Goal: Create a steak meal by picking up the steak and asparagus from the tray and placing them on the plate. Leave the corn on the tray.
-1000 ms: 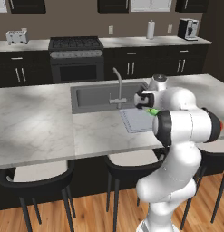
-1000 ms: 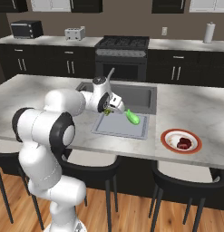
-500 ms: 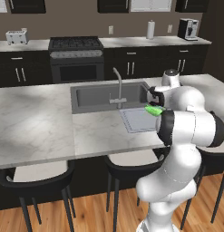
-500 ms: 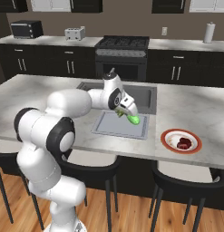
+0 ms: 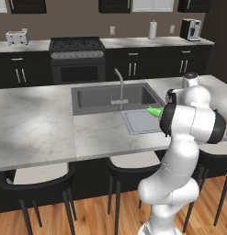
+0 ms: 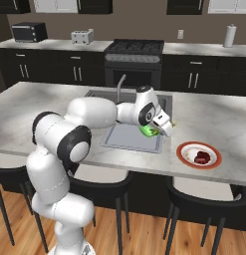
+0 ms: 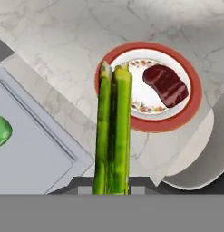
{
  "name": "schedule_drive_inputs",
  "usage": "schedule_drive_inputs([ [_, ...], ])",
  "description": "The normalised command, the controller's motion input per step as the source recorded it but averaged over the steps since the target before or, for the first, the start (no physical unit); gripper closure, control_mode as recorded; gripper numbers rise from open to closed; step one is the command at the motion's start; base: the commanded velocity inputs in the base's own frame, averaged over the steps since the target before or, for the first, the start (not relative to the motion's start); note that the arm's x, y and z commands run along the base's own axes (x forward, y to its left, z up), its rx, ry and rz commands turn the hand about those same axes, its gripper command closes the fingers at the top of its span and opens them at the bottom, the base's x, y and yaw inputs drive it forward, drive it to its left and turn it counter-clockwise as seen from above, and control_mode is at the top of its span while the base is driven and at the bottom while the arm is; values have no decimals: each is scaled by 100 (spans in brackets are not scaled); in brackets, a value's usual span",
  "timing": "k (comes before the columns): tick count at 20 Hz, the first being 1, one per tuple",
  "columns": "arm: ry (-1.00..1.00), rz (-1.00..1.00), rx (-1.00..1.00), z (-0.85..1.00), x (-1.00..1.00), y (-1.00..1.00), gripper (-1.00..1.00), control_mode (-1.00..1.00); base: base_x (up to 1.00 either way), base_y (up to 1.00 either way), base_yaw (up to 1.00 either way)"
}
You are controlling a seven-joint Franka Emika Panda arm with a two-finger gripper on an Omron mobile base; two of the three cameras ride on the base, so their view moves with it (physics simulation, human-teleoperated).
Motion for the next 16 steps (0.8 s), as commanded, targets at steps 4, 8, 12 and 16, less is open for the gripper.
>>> schedule_drive_inputs([
  [4,4,-6,0,-33,0,-78,100,-100,0,0,0],
  [8,4,0,0,-37,0,-66,100,-100,0,0,0],
  [12,1,0,0,-41,0,-62,100,-100,0,0,0],
  [16,0,2,1,-36,6,-33,100,-100,0,0,0],
])
